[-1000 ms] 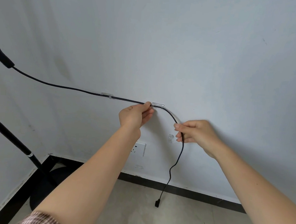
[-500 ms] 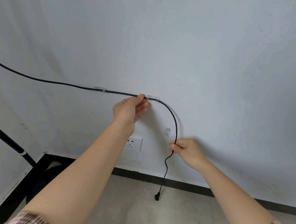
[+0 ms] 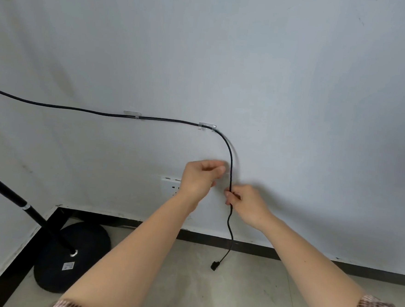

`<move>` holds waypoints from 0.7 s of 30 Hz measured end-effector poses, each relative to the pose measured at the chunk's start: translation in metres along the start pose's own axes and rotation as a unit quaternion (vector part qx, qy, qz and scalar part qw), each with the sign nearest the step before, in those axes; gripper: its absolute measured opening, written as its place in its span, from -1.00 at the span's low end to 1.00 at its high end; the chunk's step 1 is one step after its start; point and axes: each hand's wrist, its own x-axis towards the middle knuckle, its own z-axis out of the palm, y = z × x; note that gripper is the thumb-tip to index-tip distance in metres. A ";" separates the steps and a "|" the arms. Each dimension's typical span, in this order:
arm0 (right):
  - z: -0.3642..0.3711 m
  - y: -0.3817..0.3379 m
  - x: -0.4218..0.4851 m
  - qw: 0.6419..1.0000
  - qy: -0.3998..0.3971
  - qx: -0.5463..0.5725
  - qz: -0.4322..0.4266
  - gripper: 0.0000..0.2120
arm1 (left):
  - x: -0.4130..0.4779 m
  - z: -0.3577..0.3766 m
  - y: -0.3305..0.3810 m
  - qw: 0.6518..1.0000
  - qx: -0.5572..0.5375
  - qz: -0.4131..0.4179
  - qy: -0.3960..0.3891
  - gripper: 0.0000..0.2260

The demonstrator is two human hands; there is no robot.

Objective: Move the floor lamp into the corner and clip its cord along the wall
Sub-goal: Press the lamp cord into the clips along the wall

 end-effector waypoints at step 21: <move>0.009 0.030 -0.003 0.985 -0.028 0.150 0.080 -0.78 | 0.019 0.012 -0.013 0.983 0.140 0.081 0.084 -0.85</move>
